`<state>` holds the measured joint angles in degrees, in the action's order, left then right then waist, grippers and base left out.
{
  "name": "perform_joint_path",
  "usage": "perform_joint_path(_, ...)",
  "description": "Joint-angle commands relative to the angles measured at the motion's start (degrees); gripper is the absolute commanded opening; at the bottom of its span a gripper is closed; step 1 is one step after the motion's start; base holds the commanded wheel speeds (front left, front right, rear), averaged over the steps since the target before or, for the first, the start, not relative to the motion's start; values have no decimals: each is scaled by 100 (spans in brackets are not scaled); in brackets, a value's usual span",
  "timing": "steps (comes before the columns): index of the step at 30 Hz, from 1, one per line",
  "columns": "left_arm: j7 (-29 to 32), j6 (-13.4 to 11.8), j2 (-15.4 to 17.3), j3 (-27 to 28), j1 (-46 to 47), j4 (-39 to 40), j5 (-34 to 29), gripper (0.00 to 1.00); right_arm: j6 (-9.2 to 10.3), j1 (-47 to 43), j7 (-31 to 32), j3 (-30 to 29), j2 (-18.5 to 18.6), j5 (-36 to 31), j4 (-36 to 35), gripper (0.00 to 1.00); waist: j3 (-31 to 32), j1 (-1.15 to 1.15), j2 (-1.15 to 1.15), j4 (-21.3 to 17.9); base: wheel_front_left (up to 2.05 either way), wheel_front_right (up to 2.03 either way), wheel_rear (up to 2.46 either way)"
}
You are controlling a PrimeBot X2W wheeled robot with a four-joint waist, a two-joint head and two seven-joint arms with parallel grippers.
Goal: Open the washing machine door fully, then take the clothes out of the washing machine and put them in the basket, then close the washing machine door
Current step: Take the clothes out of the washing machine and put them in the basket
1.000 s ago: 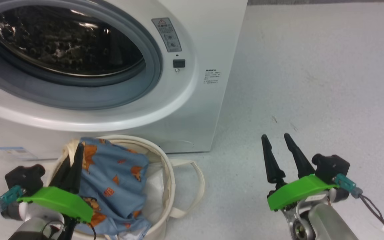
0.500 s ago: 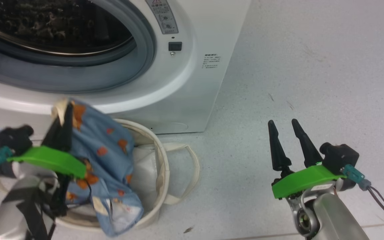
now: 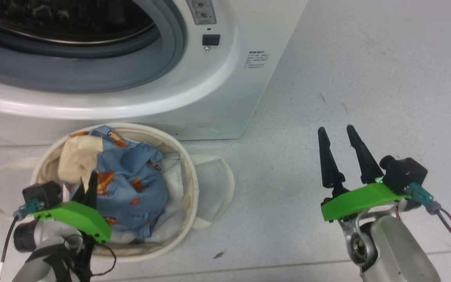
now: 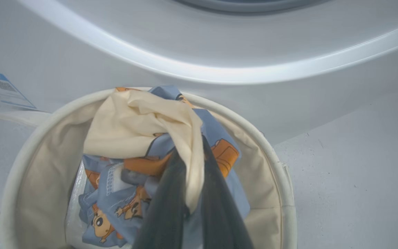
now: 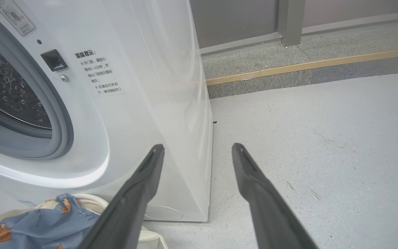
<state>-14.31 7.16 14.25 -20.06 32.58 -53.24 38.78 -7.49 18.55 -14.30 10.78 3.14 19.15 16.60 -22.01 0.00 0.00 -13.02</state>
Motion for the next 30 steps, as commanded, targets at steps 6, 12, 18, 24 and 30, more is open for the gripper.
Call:
perform_joint_path(6,103,31,2,-133,583,-969,424,1,0,213,-70,80,-26,-153,-282,100,-384,0,0,-49,0,0,0)
perform_joint_path(12,352,32,3,-291,900,-1584,754,1,0,256,-70,-22,-26,-237,-411,100,-726,0,0,-106,0,0,0)
perform_joint_path(18,442,32,25,-375,1000,-1870,903,10,0,280,-70,-73,-26,-231,-505,100,-882,0,0,-151,0,0,0)
perform_joint_path(24,272,32,57,-444,1036,-1954,929,84,0,283,-70,-87,-26,-236,-518,100,-865,0,0,-123,0,0,0)
perform_joint_path(30,40,33,113,-633,1041,-1988,792,100,0,300,-70,-15,-26,-228,-460,100,-674,0,0,-45,0,0,0)
